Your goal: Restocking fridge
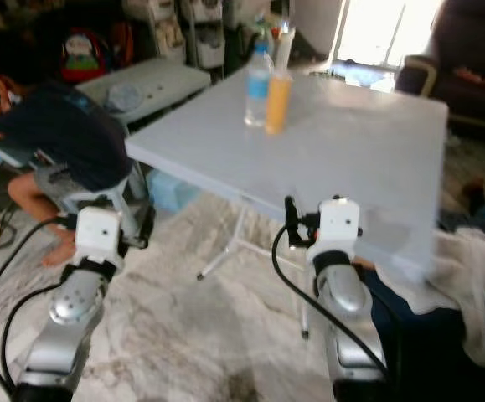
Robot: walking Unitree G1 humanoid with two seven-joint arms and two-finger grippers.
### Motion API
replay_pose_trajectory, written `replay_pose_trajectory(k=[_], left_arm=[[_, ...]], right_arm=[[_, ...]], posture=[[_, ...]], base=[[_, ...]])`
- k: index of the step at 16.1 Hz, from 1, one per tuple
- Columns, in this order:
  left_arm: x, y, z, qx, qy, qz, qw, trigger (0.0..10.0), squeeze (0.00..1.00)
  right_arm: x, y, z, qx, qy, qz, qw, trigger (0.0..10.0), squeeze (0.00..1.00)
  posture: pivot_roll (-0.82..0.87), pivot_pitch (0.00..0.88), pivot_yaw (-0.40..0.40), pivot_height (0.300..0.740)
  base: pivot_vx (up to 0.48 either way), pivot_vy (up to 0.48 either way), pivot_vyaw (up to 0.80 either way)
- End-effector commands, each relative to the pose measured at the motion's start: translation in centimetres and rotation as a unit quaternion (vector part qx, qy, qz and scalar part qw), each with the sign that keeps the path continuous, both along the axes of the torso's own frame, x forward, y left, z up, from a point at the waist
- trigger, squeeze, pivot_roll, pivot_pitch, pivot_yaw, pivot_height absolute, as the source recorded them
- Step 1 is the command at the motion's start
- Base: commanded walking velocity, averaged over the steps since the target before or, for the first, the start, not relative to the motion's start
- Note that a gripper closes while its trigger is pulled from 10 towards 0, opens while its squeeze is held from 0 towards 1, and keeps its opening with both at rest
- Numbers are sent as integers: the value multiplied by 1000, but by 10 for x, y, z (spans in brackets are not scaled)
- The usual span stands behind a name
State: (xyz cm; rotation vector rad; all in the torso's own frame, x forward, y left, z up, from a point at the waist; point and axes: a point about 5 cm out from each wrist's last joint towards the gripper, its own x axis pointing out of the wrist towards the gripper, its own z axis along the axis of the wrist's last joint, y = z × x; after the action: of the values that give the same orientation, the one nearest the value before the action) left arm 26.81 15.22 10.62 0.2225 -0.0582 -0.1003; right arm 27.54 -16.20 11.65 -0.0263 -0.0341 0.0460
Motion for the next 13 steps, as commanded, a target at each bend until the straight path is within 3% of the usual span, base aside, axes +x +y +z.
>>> replay_pose_trajectory(k=[1,9,13], left_arm=[[1,7,0,3,3,12,1000,10000,0],[3,5,3,-3,-5,11,1000,10000,0],[4,4,3,-3,-7,10,1000,10000,0]], right_arm=[[2,9,3,6,-6,15,1000,10000,0],[4,10,4,5,-8,15,1000,10000,0],[5,10,5,4,-10,16,1000,10000,0]], posture=[[22,0,-15,740],[22,0,-17,740],[20,0,-18,740]], base=[[394,274,0],[393,274,0],[393,276,-273]])
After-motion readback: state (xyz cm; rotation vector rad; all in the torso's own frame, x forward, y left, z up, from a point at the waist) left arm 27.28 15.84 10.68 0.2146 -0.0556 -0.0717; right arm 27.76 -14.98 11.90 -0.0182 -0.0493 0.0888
